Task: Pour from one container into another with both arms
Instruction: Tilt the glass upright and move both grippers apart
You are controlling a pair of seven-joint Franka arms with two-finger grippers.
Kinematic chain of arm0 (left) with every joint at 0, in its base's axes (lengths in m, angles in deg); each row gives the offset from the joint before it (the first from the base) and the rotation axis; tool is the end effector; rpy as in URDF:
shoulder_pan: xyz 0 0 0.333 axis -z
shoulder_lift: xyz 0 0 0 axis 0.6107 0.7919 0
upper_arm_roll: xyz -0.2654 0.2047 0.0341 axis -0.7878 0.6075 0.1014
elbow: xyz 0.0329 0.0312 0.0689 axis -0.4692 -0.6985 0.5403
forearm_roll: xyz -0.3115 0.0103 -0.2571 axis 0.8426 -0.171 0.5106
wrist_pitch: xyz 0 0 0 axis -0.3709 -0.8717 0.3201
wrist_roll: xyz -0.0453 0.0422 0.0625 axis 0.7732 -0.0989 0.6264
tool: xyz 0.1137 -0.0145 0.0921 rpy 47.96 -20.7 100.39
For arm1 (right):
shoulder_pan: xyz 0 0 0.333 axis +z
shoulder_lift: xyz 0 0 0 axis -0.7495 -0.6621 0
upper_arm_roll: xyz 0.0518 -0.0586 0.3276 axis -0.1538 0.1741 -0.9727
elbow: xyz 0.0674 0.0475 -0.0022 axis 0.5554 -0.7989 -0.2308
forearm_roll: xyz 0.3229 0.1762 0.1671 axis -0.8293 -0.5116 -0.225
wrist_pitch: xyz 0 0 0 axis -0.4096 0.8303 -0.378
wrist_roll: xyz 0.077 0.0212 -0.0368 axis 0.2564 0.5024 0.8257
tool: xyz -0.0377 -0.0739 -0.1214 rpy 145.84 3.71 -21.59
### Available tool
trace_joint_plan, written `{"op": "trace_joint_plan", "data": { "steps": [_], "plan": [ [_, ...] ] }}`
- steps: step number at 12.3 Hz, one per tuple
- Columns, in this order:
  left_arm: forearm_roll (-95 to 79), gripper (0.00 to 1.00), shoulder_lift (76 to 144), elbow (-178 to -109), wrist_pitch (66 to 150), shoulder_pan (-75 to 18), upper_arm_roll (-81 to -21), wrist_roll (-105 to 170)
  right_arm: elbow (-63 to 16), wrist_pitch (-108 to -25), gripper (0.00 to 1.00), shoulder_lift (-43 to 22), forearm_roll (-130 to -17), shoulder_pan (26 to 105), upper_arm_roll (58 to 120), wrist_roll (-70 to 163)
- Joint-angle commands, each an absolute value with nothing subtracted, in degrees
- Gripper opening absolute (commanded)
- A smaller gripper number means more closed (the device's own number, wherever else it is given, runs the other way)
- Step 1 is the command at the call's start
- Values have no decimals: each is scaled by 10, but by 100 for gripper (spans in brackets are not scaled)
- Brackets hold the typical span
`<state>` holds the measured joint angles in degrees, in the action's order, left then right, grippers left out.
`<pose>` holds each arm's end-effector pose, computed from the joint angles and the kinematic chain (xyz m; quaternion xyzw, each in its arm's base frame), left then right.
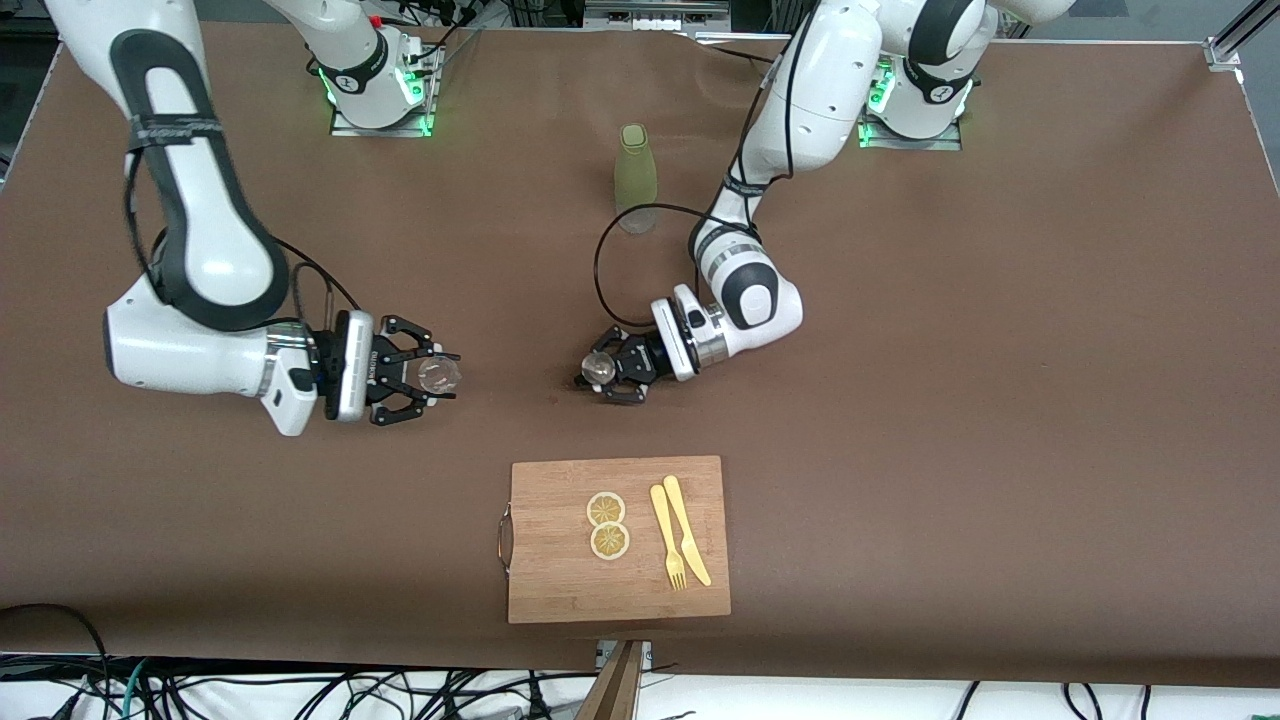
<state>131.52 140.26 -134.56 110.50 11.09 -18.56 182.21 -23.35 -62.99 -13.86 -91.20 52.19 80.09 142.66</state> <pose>0.5801 -0.4907 0.0927 0.6397 -0.3584 0.5351 0.4195 0.6585 0.1631 0.3050 -0.6931 -0.5798 -0.2308 0.3607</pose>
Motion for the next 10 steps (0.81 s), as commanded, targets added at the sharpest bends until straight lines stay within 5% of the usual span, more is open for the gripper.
{"op": "trace_joint_plan", "data": {
  "steps": [1,10],
  "plan": [
    [1342,0,1386,-1347,1101,81,-189,1835,-276,-604,37,-121,-962,472,789,1512],
    [1081,0,1365,-1364,1043,-189,-340,1833,-349,-563,37,-141,-968,364,803,1756]
  ]
}}
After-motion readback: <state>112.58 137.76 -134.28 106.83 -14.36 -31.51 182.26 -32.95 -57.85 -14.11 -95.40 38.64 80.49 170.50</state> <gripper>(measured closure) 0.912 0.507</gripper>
